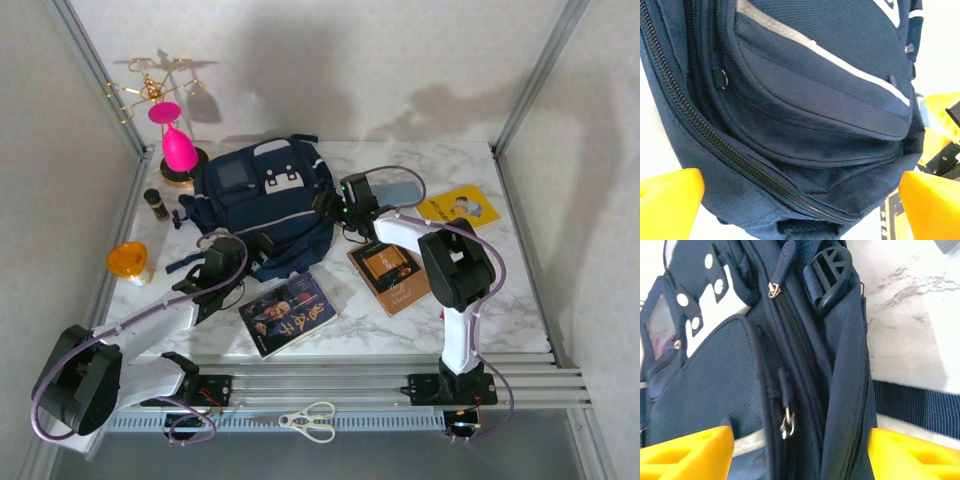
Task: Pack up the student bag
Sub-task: Rotate the student bag at the top-center of the table.
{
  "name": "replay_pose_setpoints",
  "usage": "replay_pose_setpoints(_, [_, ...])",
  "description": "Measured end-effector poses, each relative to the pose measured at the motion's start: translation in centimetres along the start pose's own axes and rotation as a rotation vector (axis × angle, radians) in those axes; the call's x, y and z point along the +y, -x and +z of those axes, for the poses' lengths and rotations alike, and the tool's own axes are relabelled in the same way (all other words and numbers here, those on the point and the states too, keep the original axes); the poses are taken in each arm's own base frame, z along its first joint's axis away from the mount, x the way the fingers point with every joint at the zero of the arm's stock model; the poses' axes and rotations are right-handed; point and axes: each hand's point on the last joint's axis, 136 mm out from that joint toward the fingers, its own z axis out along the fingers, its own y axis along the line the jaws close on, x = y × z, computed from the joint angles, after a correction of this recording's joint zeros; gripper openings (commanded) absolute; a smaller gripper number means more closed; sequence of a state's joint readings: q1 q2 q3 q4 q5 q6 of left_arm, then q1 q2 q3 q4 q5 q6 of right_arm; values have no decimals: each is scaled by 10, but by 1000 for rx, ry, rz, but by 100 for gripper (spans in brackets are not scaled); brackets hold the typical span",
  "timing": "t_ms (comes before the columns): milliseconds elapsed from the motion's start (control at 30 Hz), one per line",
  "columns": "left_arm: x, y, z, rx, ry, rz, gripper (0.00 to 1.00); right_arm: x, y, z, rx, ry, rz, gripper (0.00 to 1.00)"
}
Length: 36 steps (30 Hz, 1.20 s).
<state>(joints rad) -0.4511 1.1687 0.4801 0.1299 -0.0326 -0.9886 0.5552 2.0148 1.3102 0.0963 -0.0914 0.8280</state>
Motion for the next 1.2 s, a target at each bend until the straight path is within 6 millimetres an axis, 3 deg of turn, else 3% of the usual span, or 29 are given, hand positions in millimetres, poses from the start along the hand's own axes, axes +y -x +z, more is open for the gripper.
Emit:
replay_pose_setpoints(167, [16, -10, 13, 29, 60, 11, 99, -5, 0, 18, 16, -30, -21, 45])
replay_pose_setpoints(433, [21, -19, 38, 59, 93, 50, 99, -11, -7, 17, 32, -38, -15, 6])
replay_pose_setpoints(633, [13, -12, 51, 56, 100, 88, 99, -9, -9, -10, 4, -4, 0, 2])
replay_pose_setpoints(767, [3, 14, 61, 25, 94, 95, 99, -3, -12, -31, -9, 23, 14, 2])
replay_pose_setpoints(900, [-11, 46, 67, -20, 71, 105, 99, 7, -18, -37, -16, 41, 33, 2])
replay_pose_setpoints(1100, [-10, 93, 66, -84, 118, 120, 99, 41, -59, -35, -13, 50, 62, 4])
replay_pose_setpoints(1200, [0, 102, 57, -89, 166, 133, 99, 57, -86, -37, -1, 40, 56, 4])
